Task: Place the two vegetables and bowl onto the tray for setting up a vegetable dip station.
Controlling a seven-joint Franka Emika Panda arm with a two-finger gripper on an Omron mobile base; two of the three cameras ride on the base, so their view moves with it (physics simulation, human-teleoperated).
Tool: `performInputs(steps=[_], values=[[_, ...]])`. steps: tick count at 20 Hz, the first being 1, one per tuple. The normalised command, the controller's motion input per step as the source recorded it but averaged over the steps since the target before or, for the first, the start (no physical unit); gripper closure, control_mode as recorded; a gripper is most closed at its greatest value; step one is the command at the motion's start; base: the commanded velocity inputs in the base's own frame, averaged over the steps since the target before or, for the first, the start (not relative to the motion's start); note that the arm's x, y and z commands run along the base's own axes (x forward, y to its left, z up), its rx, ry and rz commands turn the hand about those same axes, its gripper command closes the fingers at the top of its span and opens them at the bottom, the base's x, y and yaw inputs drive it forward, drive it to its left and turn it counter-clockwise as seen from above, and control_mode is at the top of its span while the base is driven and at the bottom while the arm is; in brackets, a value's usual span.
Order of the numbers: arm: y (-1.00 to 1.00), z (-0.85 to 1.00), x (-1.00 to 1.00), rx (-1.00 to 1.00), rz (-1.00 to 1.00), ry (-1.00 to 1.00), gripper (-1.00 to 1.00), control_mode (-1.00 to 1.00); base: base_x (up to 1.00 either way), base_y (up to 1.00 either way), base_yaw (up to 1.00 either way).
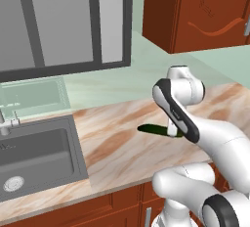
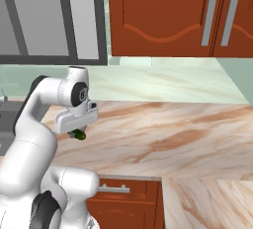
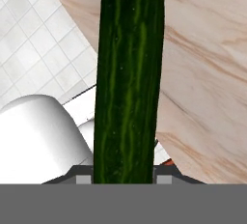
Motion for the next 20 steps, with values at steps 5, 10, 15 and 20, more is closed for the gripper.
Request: performInputs(steps=[5, 10, 15, 20], values=[[0.01, 0.00, -0.03, 0.01, 0.00, 0.00, 1.00, -1.00, 0.00, 0.00, 0.00], [0.00, 0.00, 0.00, 0.00, 0.00, 0.00, 1.00, -1.00, 0.00, 0.00, 0.00], [0.00, 0.00, 0.00, 0.00, 0.00, 0.00, 1.00, -1.00, 0.00, 0.00, 0.00], [0.00, 0.00, 0.00, 0.00, 0.00, 0.00, 1.00, 1.00, 0.00, 0.00, 0.00]])
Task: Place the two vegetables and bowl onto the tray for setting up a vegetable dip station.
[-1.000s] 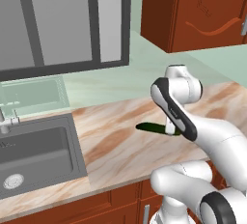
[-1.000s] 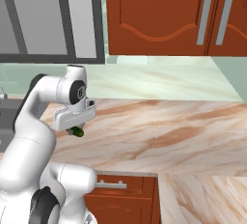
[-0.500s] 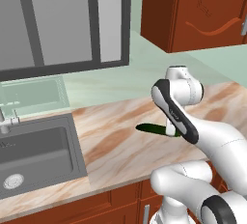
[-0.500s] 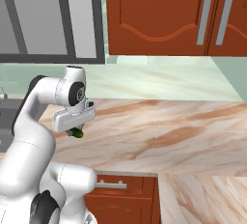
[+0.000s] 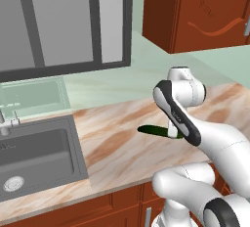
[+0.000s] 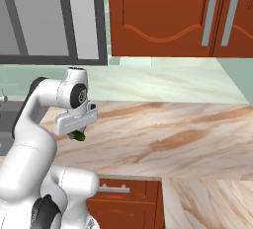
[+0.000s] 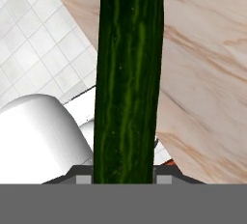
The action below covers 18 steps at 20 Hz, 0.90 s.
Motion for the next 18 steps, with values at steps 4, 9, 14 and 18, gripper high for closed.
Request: performInputs(steps=[4, 9, 14, 18], values=[[0.00, 0.00, 0.00, 0.00, 0.00, 0.00, 1.00, 1.00, -0.32, 0.00, 0.03], [0.00, 0.00, 0.00, 0.00, 0.00, 0.00, 1.00, 1.00, -0.46, 0.00, 0.00], [0.00, 0.00, 0.00, 0.00, 0.00, 0.00, 1.00, 1.00, -0.42, 0.02, 0.00], [0.00, 0.00, 0.00, 0.00, 0.00, 0.00, 1.00, 1.00, -0.39, 0.19, 0.02]])
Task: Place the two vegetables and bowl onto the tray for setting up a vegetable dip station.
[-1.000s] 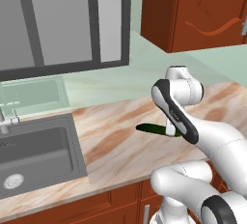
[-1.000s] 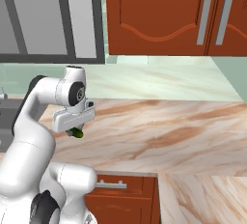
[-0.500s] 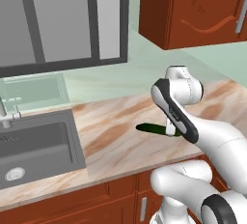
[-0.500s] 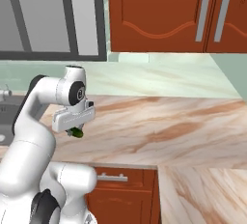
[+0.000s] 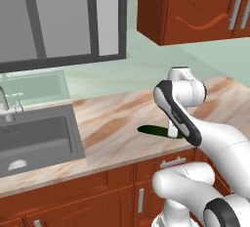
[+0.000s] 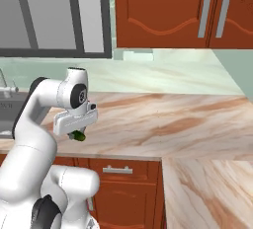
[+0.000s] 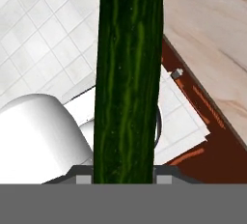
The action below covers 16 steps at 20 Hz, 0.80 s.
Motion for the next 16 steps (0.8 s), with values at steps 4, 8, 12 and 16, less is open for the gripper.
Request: performInputs(steps=[4, 8, 12, 16], values=[[0.00, 0.00, 0.00, 0.00, 0.00, 0.00, 1.00, 1.00, -0.27, 0.56, 0.07], [0.00, 0.00, 0.00, 0.00, 0.00, 0.00, 1.00, 1.00, -0.21, 0.71, 0.02], [0.00, 0.00, 0.00, 0.00, 0.00, 0.00, 1.00, 1.00, -0.19, 0.72, 0.04], [0.00, 0.00, 0.00, 0.00, 0.00, 0.00, 1.00, 1.00, -0.09, 0.75, 0.01]])
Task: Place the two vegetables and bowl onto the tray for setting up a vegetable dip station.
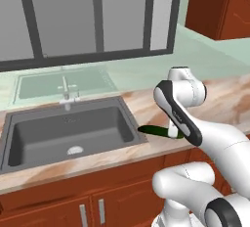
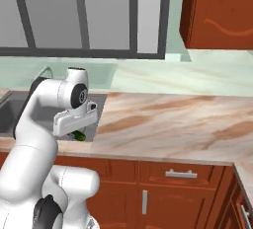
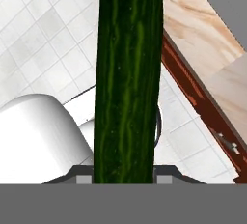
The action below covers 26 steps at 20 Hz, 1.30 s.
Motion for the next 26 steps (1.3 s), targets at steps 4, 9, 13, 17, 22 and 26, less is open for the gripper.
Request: performInputs(steps=[4, 9, 13, 17, 22, 26], values=[[0.00, 0.00, 0.00, 0.00, 0.00, 0.00, 1.00, 1.00, -0.01, 0.75, 0.00], [0.00, 0.00, 0.00, 0.00, 0.00, 0.00, 1.00, 1.00, 0.00, 0.75, 0.00], [0.00, 0.00, 0.00, 0.00, 0.00, 0.00, 1.00, 1.00, 0.00, 0.75, 0.00], [0.00, 0.00, 0.00, 0.00, 0.00, 0.00, 1.00, 1.00, 0.00, 0.75, 0.00], [0.00, 0.00, 0.00, 0.00, 0.00, 0.00, 1.00, 1.00, 0.00, 0.75, 0.00], [0.00, 0.00, 0.00, 0.00, 0.00, 0.00, 1.00, 1.00, 0.00, 0.75, 0.00]])
